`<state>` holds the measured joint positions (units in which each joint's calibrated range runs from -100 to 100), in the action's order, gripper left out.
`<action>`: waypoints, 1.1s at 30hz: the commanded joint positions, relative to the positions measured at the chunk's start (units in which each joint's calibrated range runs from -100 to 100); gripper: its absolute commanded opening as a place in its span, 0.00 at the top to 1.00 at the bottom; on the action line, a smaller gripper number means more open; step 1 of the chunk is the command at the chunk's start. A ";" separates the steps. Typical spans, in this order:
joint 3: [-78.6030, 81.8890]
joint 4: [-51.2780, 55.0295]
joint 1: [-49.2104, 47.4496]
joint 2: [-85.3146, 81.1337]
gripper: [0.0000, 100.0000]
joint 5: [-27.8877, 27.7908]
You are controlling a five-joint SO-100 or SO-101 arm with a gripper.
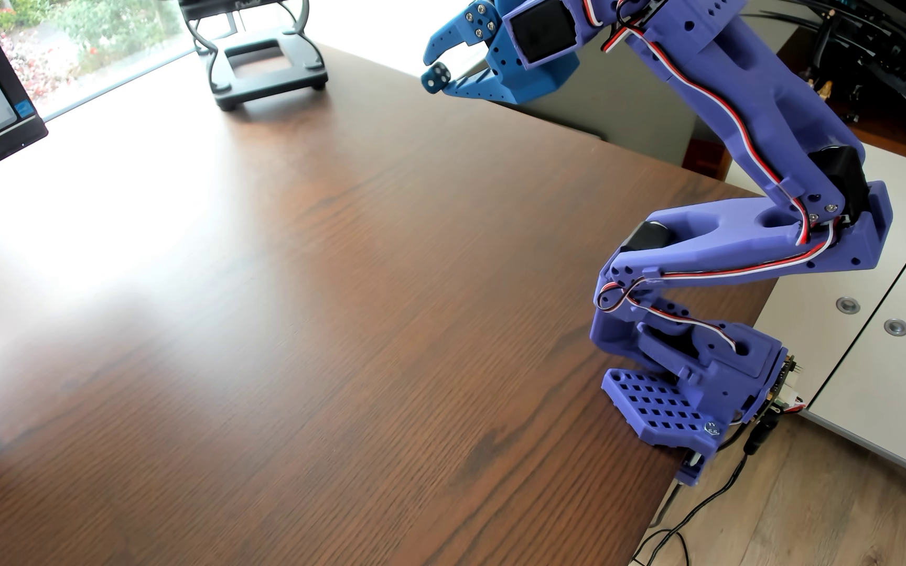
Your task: Grab the blue dice
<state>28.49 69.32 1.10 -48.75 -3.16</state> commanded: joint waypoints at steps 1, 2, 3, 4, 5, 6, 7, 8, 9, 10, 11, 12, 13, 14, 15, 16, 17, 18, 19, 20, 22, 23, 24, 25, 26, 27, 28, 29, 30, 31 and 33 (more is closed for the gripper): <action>-3.71 0.41 -0.03 -1.11 0.82 -0.25; -3.62 0.41 -0.03 -1.11 0.82 -0.25; -3.62 0.41 -0.03 -1.11 0.82 -0.31; -3.62 0.41 -0.03 -1.11 0.82 -0.31; -3.62 0.41 -0.03 -1.11 0.82 -0.31; -3.62 0.41 -0.03 -1.11 0.82 -0.31; -3.62 0.41 -0.03 -1.11 0.82 -0.31; -3.62 0.41 -0.03 -1.11 0.82 -0.31; -3.62 0.33 -0.03 -1.11 0.82 -0.31; -3.62 0.33 -0.03 -1.11 0.82 -0.31; -3.62 0.33 -0.03 -1.11 0.82 -0.31; -3.62 0.33 0.05 -1.11 0.82 -0.31; -3.62 0.41 0.13 -1.11 0.82 -0.31; -3.62 0.41 0.21 -1.11 0.82 -0.31; -3.53 0.41 0.29 -1.11 0.82 -0.31; -3.53 0.41 0.38 -1.11 0.82 -0.31; -2.99 0.07 0.46 -1.28 0.82 -0.31; -2.27 -0.10 0.54 -1.44 0.82 -0.31; -1.63 -0.10 0.54 -1.44 0.82 -0.31; -1.09 -0.10 0.46 -1.44 0.82 -0.31; 0.54 -0.10 0.38 -1.53 0.83 -0.31; 1.17 -0.10 0.13 -1.61 0.84 -0.31; 1.89 -0.10 -0.03 -1.86 0.87 -0.10; 2.89 -0.10 -0.03 -2.95 0.91 0.01; 4.42 -0.10 -0.12 -4.79 0.96 -0.04; 6.05 -0.10 -0.28 -7.30 0.99 -0.25; 8.13 -0.19 -1.42 -10.23 0.99 -0.31; 10.39 -0.19 -2.41 -13.58 0.98 -0.36; 13.10 -0.19 -3.22 -17.27 0.97 -0.46; 15.91 -0.19 -4.04 -21.28 0.98 -1.15; 21.51 -0.19 -5.52 -28.82 0.99 -2.09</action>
<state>43.92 69.32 -2.07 -65.22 -3.95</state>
